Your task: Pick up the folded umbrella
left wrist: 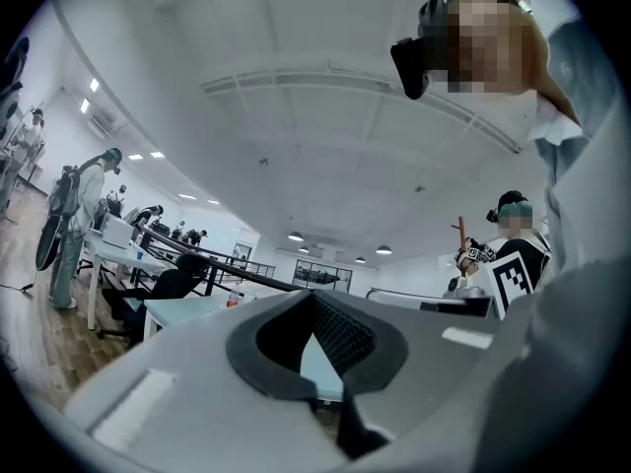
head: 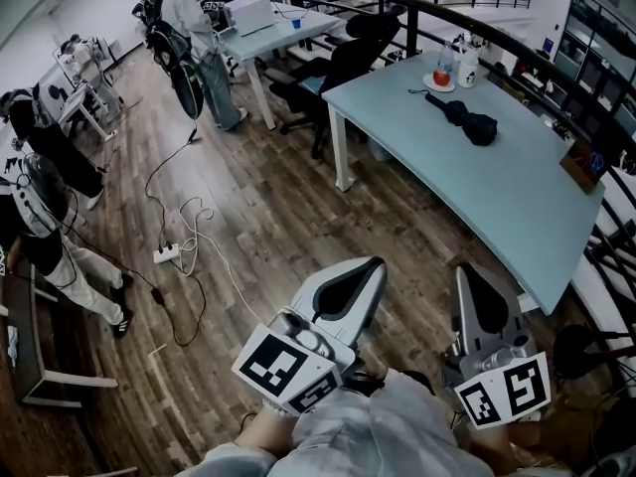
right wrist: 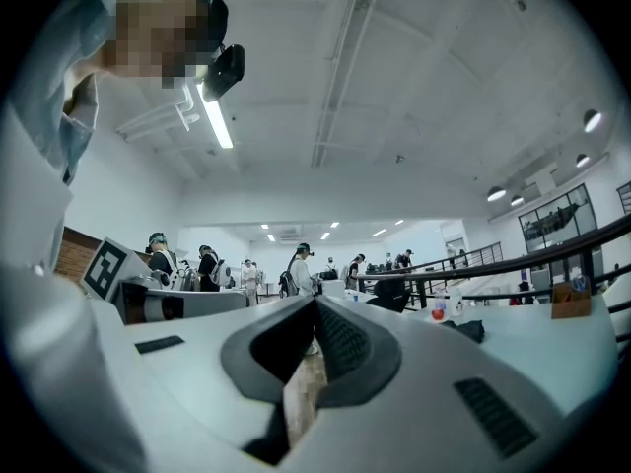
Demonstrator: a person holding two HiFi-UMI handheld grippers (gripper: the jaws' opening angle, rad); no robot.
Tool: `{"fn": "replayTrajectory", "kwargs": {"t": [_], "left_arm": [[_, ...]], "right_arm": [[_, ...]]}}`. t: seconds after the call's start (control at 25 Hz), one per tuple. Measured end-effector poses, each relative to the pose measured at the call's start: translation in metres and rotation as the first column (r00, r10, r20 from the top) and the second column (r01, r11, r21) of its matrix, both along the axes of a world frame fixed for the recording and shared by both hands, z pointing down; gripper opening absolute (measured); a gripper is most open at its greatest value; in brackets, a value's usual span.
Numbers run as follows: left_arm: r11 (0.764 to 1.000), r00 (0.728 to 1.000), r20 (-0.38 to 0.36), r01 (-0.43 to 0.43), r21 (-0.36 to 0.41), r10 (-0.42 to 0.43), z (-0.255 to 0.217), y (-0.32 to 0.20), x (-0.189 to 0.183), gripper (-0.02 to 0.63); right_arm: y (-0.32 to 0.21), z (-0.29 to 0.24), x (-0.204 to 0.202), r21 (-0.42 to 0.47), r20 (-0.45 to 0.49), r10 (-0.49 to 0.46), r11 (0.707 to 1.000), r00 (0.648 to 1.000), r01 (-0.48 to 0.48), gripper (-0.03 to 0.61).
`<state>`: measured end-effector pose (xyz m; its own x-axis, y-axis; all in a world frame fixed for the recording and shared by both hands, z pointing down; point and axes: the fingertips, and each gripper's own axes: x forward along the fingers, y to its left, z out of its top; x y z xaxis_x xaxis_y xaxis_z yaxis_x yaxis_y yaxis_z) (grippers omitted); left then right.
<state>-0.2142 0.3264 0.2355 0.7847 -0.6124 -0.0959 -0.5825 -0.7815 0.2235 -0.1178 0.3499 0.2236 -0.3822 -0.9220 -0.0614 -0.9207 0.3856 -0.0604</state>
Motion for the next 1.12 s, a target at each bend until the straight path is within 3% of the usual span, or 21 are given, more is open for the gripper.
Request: {"fn": "replayTrajectory", "kwargs": {"t": [0.56, 0.88, 1.12], "left_arm": [[0.998, 0.998, 0.020, 0.052, -0.018, -0.051, 0.011, -0.008, -0.027, 0.005], [0.996, 0.996, 0.026, 0.089, -0.015, -0.088, 0.012, -0.036, -0.029, 0.005], [0.996, 0.996, 0.031, 0.089, -0.022, -0.088, 0.018, -0.070, -0.010, 0.005]], "right_arm": [[-0.017, 0.018, -0.009, -0.038, -0.003, 0.002, 0.999, 1.000, -0.002, -0.002], [-0.049, 0.025, -0.006, -0.052, 0.018, -0.021, 0.998, 1.000, 0.022, -0.002], [-0.084, 0.031, 0.009, -0.059, 0.020, -0.033, 0.998, 0.999, 0.034, -0.002]]}}
